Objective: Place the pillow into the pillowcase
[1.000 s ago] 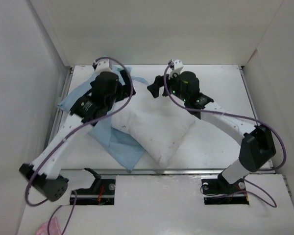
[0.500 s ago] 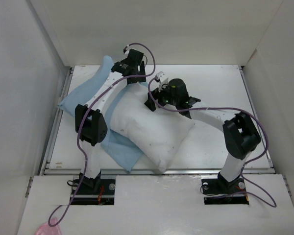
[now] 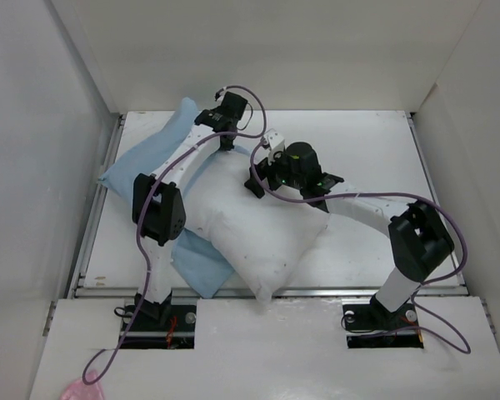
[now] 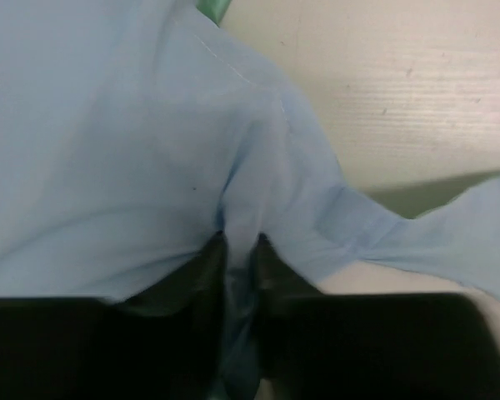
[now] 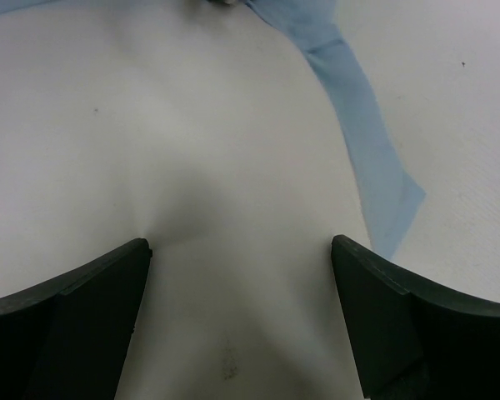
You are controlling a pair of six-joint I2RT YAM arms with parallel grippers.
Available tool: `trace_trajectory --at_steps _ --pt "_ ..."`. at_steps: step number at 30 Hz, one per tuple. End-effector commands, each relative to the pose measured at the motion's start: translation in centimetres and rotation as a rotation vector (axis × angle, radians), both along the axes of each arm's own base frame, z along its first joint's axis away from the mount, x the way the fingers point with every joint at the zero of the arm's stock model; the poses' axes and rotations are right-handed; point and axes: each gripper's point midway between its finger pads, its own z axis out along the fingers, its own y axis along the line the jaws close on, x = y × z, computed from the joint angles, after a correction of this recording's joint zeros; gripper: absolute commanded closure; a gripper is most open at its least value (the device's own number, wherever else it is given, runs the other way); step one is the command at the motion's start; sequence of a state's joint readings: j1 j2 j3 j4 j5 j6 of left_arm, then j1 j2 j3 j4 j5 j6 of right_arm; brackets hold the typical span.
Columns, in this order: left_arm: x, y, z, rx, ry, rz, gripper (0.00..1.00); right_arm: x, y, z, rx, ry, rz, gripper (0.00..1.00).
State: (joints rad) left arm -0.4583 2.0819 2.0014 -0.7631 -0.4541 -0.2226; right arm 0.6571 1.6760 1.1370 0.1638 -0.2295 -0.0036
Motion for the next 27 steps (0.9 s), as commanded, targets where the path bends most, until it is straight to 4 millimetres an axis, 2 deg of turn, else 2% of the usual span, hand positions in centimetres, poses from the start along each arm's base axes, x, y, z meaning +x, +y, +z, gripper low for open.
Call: trace_trajectory --at_steps 1,2,4,5,6,7,8,12,16,17,19,21,23,24,25,27 --pt "-1.8 1.6 1.9 0.048 0.013 -0.031 0.97 -0.2 -0.7 -1.5 -0.066 0.019 -0.025 0.06" --pt "-1.8 1.6 1.9 0.048 0.013 -0.031 1.00 -0.2 -0.7 -1.0 -0.060 0.011 -0.025 0.06" --pt "-0.6 1.3 2.4 0.045 -0.017 -0.023 1.00 -0.2 -0.9 -0.3 -0.070 -0.025 -0.013 0.06" --pt "0.2 0.9 4.2 0.025 -0.060 -0.022 1.00 -0.7 -0.4 0.5 -0.076 -0.061 0.023 0.06" --pt "0.5 0.9 4.9 0.027 -0.077 -0.014 1.00 -1.3 -0.1 0.1 -0.082 -0.054 0.036 0.06" --pt "0.9 0.7 6.1 0.013 -0.107 -0.013 1.00 -1.2 -0.2 0.6 -0.096 -0.092 0.049 0.06" --pt "1.2 0.8 6.5 0.017 -0.116 -0.007 1.00 -1.6 0.2 0.6 -0.108 -0.107 0.062 0.06" --pt "1.9 1.3 10.9 0.005 -0.242 0.021 1.00 -0.9 1.0 4.6 -0.066 -0.200 0.063 0.03" --pt "1.6 1.5 13.0 -0.012 -0.291 0.017 1.00 -0.4 2.0 7.2 -0.017 -0.247 0.082 0.00" --pt "1.5 1.0 13.0 -0.013 -0.291 0.008 1.00 -0.5 2.4 8.0 0.010 -0.253 0.096 0.00" --pt "0.8 0.3 14.4 -0.020 -0.336 0.002 1.00 -0.7 3.5 9.6 0.063 -0.257 0.131 0.00" --pt "0.2 0.8 15.2 0.000 -0.361 0.026 1.00 -0.6 4.8 9.4 0.096 -0.223 0.166 0.00" --pt "-0.6 0.5 16.8 -0.019 -0.390 0.015 1.00 -0.1 6.1 9.4 0.119 -0.190 0.190 0.00" --pt "-1.0 0.0 17.3 -0.032 -0.398 0.000 1.00 0.5 7.0 7.5 0.115 -0.141 0.196 0.00" --pt "-1.5 0.1 18.4 -0.063 -0.420 0.001 1.00 0.6 7.6 6.9 0.121 -0.118 0.206 0.00" --pt "-1.9 -0.1 18.9 -0.086 -0.426 -0.016 1.00 1.5 8.8 4.6 0.103 -0.059 0.217 0.00"
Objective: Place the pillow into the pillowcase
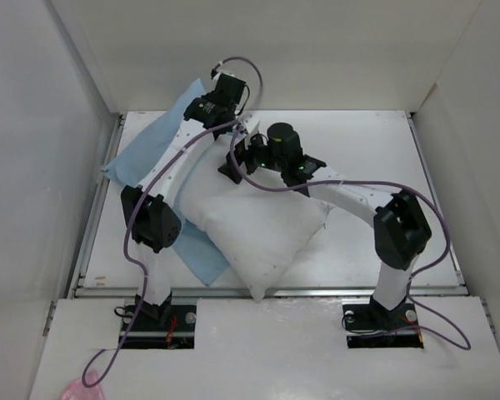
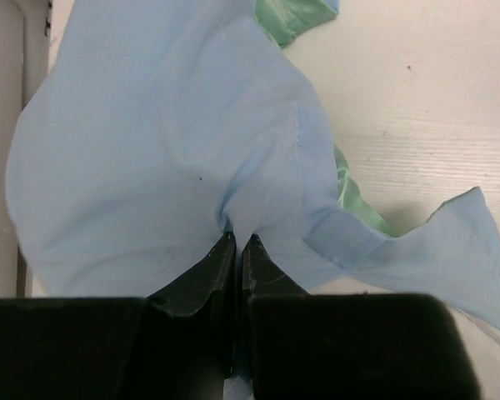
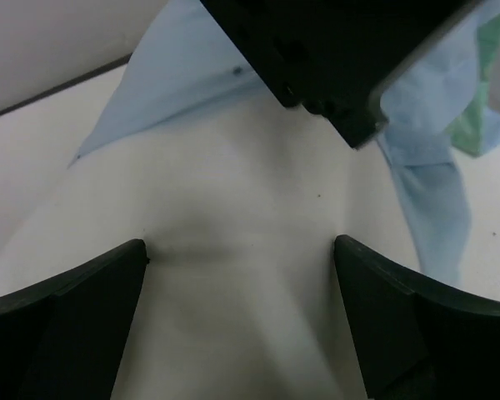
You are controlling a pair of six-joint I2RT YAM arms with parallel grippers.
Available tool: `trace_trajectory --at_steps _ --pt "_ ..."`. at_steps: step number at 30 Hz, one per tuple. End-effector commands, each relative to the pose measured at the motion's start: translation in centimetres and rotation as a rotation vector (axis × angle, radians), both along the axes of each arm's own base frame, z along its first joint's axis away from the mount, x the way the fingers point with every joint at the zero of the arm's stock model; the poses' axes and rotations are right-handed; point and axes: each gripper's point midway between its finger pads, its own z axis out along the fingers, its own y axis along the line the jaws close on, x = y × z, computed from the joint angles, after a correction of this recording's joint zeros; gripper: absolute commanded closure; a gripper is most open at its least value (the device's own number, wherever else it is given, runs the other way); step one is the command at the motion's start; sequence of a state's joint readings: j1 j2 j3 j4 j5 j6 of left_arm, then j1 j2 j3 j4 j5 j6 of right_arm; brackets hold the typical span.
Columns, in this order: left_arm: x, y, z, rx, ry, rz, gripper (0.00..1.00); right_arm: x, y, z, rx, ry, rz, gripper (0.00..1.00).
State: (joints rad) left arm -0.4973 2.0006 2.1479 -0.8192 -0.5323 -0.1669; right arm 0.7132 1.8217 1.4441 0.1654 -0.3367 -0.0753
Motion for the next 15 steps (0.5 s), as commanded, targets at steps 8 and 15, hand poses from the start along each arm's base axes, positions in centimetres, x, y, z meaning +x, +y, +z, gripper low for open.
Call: trace_trajectory --at_steps 8,15 --pt "-3.2 2.4 9.1 -0.100 -0.245 0.079 1.00 1.3 -1.5 -3.6 -0.036 0.053 -0.143 1.00" --pt "-3.0 0.8 7.0 -0.150 -0.153 -0.083 0.80 -1.2 -2.6 -1.6 -0.017 -0.022 -0.116 1.00"
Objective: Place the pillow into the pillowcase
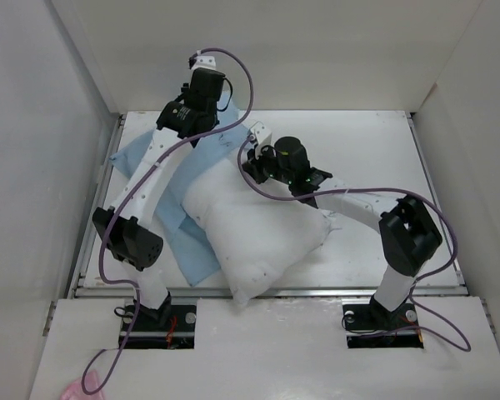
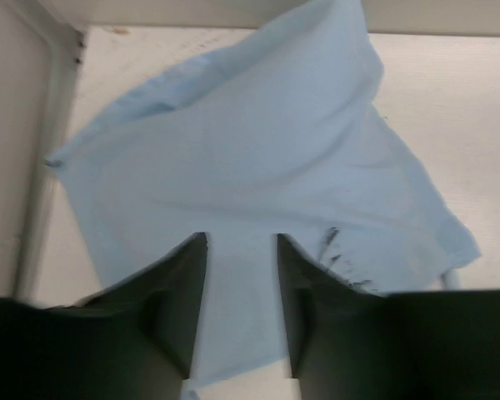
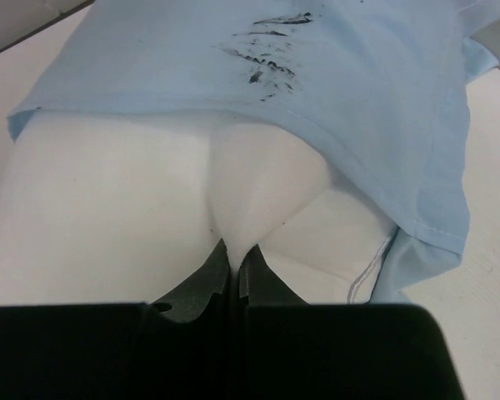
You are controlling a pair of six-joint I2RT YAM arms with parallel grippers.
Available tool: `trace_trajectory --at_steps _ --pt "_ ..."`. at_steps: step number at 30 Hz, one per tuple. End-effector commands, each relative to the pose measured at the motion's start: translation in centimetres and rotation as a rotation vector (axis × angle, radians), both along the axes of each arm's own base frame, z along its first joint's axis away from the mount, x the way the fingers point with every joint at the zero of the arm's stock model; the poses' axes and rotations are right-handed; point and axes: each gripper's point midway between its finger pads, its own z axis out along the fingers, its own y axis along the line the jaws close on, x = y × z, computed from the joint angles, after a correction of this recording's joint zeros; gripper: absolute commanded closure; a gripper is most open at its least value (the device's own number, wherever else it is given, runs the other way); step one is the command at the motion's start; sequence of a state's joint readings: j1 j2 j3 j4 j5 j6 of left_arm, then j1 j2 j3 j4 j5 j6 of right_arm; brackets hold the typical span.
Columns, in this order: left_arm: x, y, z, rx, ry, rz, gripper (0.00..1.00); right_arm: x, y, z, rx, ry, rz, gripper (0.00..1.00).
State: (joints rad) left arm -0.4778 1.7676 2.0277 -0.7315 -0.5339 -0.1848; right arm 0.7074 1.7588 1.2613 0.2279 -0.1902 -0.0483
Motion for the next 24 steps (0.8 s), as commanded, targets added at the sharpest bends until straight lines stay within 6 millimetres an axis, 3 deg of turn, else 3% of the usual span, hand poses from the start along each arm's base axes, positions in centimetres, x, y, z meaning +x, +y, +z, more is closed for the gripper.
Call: trace_trajectory --at_steps 1,2,3,5,6,9,10,12,13,16,17,19,22,24 --pt "-0.8 -3.7 -1.0 -0.032 0.046 -0.207 0.56 -1.3 0.8 2.4 0.027 -0.066 0.039 1.00" --pt "-1.5 -5.0 -1.3 -0.029 0.063 -0.274 0.43 -1.1 1.0 2.2 0.020 -0.058 0.039 1.00" --pt "-2.2 -6.0 -3.3 -0.014 0.117 -0.332 0.31 -1.1 0.8 1.9 0.011 -0.051 0.029 1.00" --pt "-3.5 -6.5 -4.0 0.005 0.133 -0.363 0.27 -0.8 0.7 1.4 0.003 -0.046 0.017 1.00" --pt "-4.3 -6.3 -6.3 0.025 0.191 -0.380 0.26 -0.8 0.7 1.4 0.003 -0.046 0.017 1.00" --pt "-5.3 -5.3 -7.7 0.041 0.201 -0.365 0.18 -0.9 0.6 1.2 -0.003 -0.039 0.017 1.00" --pt "-6.1 -4.9 -9.4 0.045 0.237 -0.357 0.18 -0.9 0.6 1.2 -0.003 -0.039 0.017 1.00" --pt "-6.8 -4.2 -8.4 0.022 0.188 -0.339 0.15 -1.0 0.6 1.0 -0.010 -0.031 0.018 1.00" --pt "-7.3 -3.9 -9.5 0.025 0.197 -0.339 0.13 -1.1 0.5 0.7 -0.018 -0.023 0.018 1.00" --pt "-6.4 -2.6 -8.6 0.039 0.127 -0.274 0.11 -1.5 0.9 0.8 -0.011 -0.017 0.050 1.00" --pt "-5.6 -1.3 -8.6 0.052 0.109 -0.192 0.14 -1.7 1.0 0.8 -0.008 -0.016 0.060 1.00" --pt "-4.0 0.2 -9.6 0.080 0.108 -0.100 0.14 -2.1 1.1 1.1 0.004 -0.022 0.080 1.00" --pt "-2.4 0.2 -11.9 0.126 0.158 -0.085 0.18 -2.5 1.3 1.6 0.015 -0.025 0.105 1.00" --pt "-1.7 -0.2 -12.3 0.132 0.171 -0.086 0.22 -2.6 1.2 2.1 0.021 -0.032 0.105 1.00"
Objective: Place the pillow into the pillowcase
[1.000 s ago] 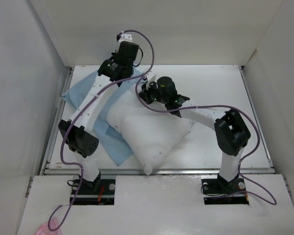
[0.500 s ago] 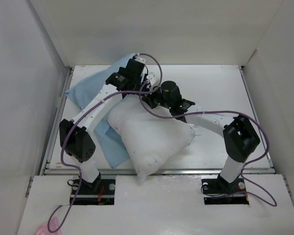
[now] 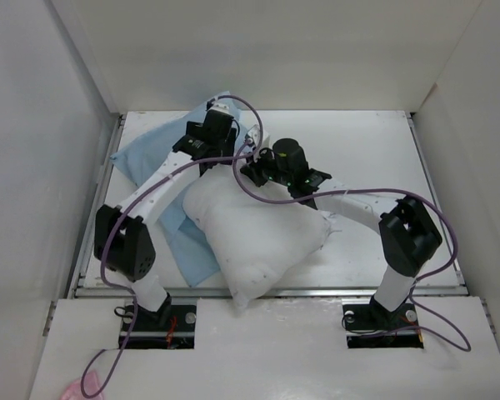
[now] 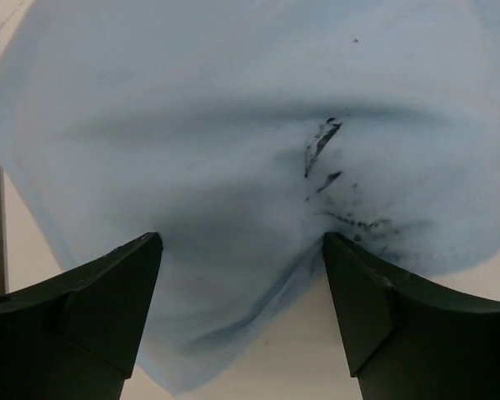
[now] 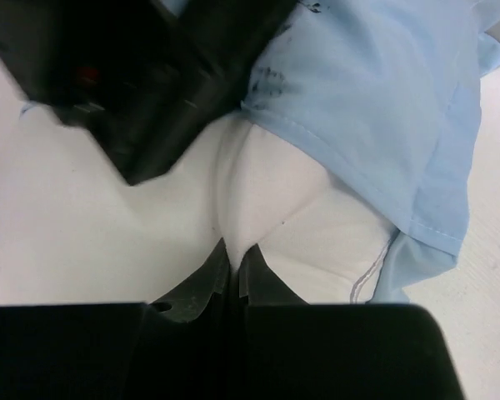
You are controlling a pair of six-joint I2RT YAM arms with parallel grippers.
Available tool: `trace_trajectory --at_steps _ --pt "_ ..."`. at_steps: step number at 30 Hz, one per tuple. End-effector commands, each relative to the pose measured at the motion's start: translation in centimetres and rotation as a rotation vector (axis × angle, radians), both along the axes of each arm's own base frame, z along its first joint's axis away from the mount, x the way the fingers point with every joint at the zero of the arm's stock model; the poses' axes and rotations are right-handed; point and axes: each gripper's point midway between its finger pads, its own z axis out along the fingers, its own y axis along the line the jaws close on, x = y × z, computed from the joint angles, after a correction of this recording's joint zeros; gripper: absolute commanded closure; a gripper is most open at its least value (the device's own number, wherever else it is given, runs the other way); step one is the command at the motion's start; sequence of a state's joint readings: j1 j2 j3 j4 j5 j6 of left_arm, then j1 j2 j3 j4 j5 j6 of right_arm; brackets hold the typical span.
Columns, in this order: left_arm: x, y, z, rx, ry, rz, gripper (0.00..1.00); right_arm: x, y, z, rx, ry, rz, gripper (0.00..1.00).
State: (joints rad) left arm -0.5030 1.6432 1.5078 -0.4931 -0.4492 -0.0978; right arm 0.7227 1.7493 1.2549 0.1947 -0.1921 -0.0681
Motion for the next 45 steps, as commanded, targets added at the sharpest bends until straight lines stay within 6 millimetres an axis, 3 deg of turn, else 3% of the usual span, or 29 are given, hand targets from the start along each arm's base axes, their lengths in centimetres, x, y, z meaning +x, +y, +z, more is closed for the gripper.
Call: trace_trajectory --at_steps 1,6,10,12,14,16,17,22,25,26,28,29,30,31,34,35,38,40,41,42,45 --pt "1.7 0.1 -1.6 0.047 0.018 0.032 0.25 -1.6 1.0 2.7 0.052 -0.038 0.083 1.00" --pt "2.4 -1.2 0.2 0.002 -0.034 -0.007 0.25 -1.4 0.9 2.7 0.054 -0.034 0.063 1.00" --pt "2.8 -1.1 1.7 -0.005 -0.097 -0.009 0.25 -1.5 0.7 2.1 0.047 -0.026 0.062 1.00" --pt "2.9 -2.6 2.0 -0.035 -0.092 -0.093 0.23 -1.4 0.7 2.1 0.051 -0.019 0.049 1.00" --pt "1.0 -4.8 -0.2 -0.044 0.005 -0.266 0.22 -1.2 0.5 2.1 0.048 -0.022 0.036 1.00" --pt "-1.1 -5.3 -0.4 -0.067 0.031 -0.336 0.22 -1.0 0.4 2.3 0.044 -0.023 0.023 1.00" --pt "-2.4 -4.8 -2.0 -0.051 0.077 -0.349 0.22 -1.0 0.4 2.3 0.044 -0.023 0.023 1.00" --pt "-4.2 -2.0 -2.4 -0.009 0.085 -0.249 0.18 -1.2 0.4 2.8 0.052 -0.028 0.033 1.00" --pt "-3.1 -1.6 -2.1 0.001 0.040 -0.194 0.18 -1.6 1.0 1.9 0.048 -0.007 0.070 1.00" --pt "-2.3 -1.4 -2.9 0.011 0.043 -0.146 0.18 -1.5 1.1 2.3 0.054 -0.014 0.070 1.00" --pt "0.0 -0.7 -1.8 0.049 -0.025 -0.048 0.20 -1.6 1.2 1.9 0.050 -0.005 0.082 1.00" --pt "0.9 -0.7 -3.4 0.077 -0.002 -0.015 0.25 -1.6 1.2 1.9 0.050 -0.005 0.082 1.00" --pt "1.5 -0.4 -3.6 0.103 -0.006 0.011 0.29 -1.8 1.3 1.9 0.052 -0.003 0.090 1.00" --pt "2.7 -0.2 -2.2 0.124 -0.045 0.053 0.33 -1.8 1.3 1.9 0.052 -0.003 0.090 1.00" --pt "4.6 0.5 -1.8 0.158 -0.065 0.149 0.52 -1.9 1.4 1.9 0.054 -0.001 0.099 1.00" --pt "5.5 0.8 0.6 0.139 -0.137 0.216 0.56 -1.9 1.4 1.9 0.054 -0.001 0.099 1.00" --pt "6.2 1.8 2.2 0.161 -0.176 0.265 0.57 -2.0 1.1 1.6 0.040 -0.001 0.093 1.00" --pt "6.6 1.4 2.5 0.171 -0.184 0.226 0.62 -1.8 0.7 1.1 0.027 0.002 0.068 1.00" --pt "7.1 1.1 3.2 0.156 -0.206 0.215 0.70 -1.7 0.5 1.6 0.032 -0.008 0.058 1.00" --pt "7.6 0.2 3.3 0.124 -0.204 0.182 1.00 -1.6 0.6 1.9 0.040 -0.017 0.058 1.00" --pt "7.6 -3.1 3.7 0.064 -0.197 0.057 1.00 -0.9 1.2 3.4 0.115 -0.044 0.037 1.00"
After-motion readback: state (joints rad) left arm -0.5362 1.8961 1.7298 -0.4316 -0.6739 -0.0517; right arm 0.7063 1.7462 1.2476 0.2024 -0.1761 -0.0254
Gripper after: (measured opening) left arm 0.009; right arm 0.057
